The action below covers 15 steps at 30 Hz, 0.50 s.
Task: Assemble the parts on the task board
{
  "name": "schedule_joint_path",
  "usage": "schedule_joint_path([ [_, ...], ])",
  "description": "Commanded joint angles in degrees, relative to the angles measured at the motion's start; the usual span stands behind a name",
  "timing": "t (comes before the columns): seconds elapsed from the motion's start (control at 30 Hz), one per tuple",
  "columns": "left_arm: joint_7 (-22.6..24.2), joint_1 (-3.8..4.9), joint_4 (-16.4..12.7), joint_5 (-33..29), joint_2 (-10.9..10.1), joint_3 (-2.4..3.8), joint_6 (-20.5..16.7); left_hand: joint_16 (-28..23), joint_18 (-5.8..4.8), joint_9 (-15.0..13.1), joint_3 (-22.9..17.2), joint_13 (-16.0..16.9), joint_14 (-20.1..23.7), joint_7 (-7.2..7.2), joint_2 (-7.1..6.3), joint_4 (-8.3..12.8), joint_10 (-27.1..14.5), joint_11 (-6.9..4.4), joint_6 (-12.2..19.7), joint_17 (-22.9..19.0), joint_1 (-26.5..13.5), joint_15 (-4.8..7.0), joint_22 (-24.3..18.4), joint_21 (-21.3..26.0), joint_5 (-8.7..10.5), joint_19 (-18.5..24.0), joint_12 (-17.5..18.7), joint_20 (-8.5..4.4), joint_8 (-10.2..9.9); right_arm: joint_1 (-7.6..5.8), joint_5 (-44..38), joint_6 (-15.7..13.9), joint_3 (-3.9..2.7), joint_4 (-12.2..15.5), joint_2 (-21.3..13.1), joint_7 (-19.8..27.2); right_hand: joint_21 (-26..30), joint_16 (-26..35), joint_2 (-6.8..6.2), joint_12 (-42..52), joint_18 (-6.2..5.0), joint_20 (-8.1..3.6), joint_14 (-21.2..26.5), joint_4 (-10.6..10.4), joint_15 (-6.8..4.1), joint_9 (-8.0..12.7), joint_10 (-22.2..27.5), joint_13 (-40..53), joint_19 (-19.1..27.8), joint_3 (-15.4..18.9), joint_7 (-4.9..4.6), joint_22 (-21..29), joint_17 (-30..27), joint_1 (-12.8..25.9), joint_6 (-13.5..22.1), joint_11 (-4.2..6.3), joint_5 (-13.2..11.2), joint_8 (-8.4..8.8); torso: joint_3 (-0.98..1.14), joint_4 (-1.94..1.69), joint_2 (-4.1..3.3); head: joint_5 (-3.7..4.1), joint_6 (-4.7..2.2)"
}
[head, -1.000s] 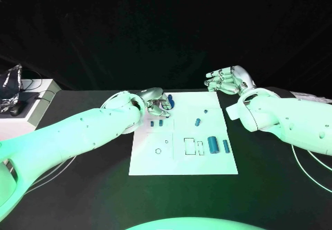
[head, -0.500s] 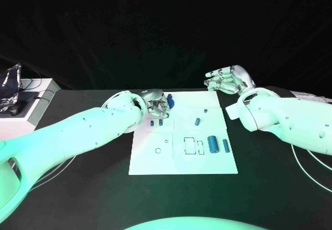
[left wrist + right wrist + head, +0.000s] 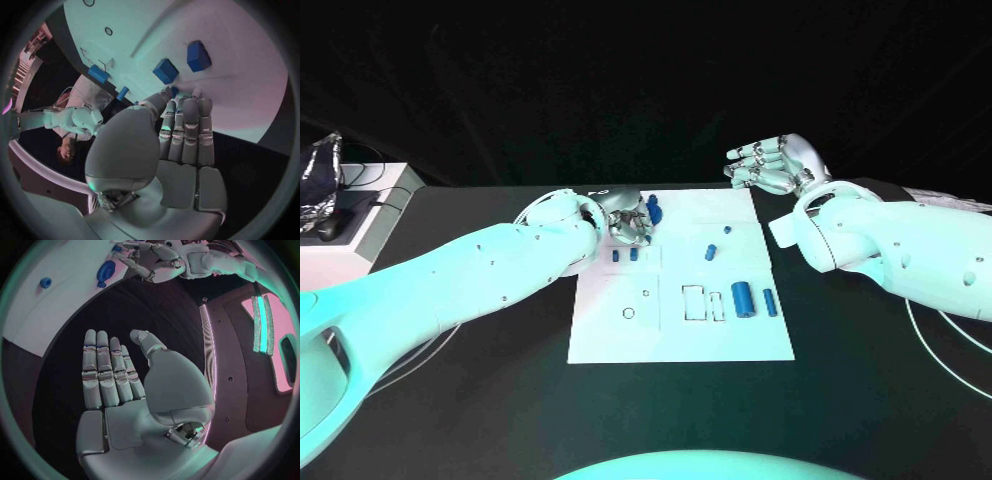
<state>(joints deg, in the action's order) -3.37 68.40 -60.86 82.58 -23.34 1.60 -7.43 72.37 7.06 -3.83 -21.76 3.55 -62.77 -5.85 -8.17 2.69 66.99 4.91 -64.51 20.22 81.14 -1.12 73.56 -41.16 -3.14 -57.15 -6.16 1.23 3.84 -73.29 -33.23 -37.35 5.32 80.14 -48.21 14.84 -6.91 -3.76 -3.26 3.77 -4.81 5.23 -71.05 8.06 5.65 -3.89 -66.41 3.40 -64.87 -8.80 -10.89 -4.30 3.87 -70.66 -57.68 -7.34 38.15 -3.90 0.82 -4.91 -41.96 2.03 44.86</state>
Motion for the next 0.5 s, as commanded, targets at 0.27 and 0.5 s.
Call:
schedule_joint_path([
  [0.27,0.3,-0.03,0.5,-0.3,0.6,-0.08,0.9,0.5,0.74,0.0,-0.5,0.0,0.0,-0.05,0.81,0.2,0.6,-0.15,0.2,-0.1,-0.2,0.22,0.3,-0.3,0.11,-0.1,0.2,-0.20,-0.2,0.01,-0.2,0.7,-0.03,0.2,0.0,0.6,0.1,0.2,-0.08,-0.3,-1.01,0.25,0.3,0.0,-0.17,0.0,0.3,-0.1,-0.1,-0.2,-0.11,0.0,-0.1,-0.2,0.3,-0.11,-0.1,0.37,0.02,-0.03,0.01,0.12,0.06],
  [0.5,-0.1,-0.07,1.3,-0.3,1.0,-0.13,1.9,0.7,0.84,0.0,-0.9,0.0,-0.1,-0.22,1.31,0.6,0.9,-0.23,0.0,-0.2,0.1,0.32,0.7,-0.5,0.11,-0.1,0.2,-0.25,-0.2,0.01,-0.2,0.7,-0.03,0.3,-0.1,0.6,0.1,0.2,-0.08,-0.3,-1.01,0.25,0.3,0.0,-0.17,0.0,0.3,-0.1,-0.1,-0.2,-0.11,0.0,-0.1,-0.2,0.3,-0.11,-0.1,0.37,0.03,0.01,-0.04,0.27,0.12],
])
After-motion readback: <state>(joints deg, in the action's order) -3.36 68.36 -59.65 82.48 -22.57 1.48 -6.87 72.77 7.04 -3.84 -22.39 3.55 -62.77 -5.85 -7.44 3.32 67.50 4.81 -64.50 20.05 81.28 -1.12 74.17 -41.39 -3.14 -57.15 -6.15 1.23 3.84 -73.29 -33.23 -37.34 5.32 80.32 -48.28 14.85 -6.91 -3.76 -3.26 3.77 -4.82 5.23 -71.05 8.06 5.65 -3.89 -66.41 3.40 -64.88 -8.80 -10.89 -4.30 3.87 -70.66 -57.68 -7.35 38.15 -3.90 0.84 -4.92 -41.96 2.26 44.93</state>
